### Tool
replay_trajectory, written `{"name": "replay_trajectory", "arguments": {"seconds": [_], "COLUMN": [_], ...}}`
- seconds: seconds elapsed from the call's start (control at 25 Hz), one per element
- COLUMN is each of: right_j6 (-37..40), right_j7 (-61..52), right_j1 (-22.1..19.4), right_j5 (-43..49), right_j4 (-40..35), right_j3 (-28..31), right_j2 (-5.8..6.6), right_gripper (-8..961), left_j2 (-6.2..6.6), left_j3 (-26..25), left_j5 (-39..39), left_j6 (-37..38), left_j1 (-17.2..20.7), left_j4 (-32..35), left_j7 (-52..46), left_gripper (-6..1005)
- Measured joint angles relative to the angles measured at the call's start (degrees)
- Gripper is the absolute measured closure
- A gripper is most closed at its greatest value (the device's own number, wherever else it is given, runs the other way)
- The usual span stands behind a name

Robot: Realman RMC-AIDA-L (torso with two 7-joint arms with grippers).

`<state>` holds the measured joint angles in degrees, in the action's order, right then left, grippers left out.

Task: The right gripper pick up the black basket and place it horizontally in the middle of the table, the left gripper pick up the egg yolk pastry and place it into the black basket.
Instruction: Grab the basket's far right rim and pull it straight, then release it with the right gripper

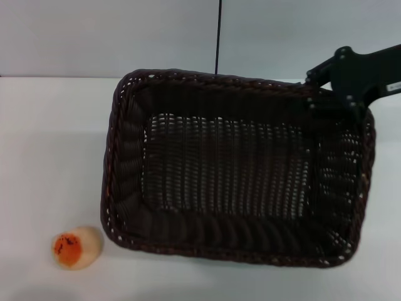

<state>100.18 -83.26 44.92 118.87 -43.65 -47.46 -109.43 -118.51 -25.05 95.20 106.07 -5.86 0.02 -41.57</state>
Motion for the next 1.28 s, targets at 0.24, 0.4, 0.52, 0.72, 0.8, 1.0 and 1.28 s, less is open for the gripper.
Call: {"name": "replay_trajectory", "arguments": {"seconds": [0.24,0.4,0.52,0.72,0.8,1.0,1.28], "right_j6": [2.0,3.6,4.3,4.0,4.0,3.2,1.5], "right_j7": [1.4,2.0,2.4,2.9,2.9,2.9,2.9], "right_j1": [-0.8,-0.9,-0.3,0.9,1.1,1.2,1.3], "right_j5": [-0.1,0.2,0.7,2.1,2.5,3.5,6.4], "right_j4": [0.3,0.2,0.1,0.3,0.2,0.0,-0.2], "right_j3": [0.2,-0.2,-0.2,-0.3,-0.3,-0.3,-0.9], "right_j2": [1.21,2.04,2.36,2.32,1.99,1.35,0.35], "right_gripper": [772,772,771,771,771,772,772], "left_j2": [0.0,-0.02,-0.03,-0.05,-0.05,-0.06,-0.06], "left_j3": [0.3,1.0,1.8,2.9,3.4,3.7,3.9], "left_j5": [0.0,0.0,0.0,0.0,0.0,0.0,0.0], "left_j6": [0.1,-0.2,-0.3,-0.4,-0.3,-0.1,0.1], "left_j1": [0.0,-0.1,-0.2,-0.3,-0.2,0.3,1.0], "left_j4": [-1.0,-1.5,-1.5,-1.5,-1.5,-1.5,-1.8], "left_j7": [-0.1,0.1,0.1,0.1,0.1,-0.3,-0.4], "left_gripper": [485,486,486,486,485,485,485]}}
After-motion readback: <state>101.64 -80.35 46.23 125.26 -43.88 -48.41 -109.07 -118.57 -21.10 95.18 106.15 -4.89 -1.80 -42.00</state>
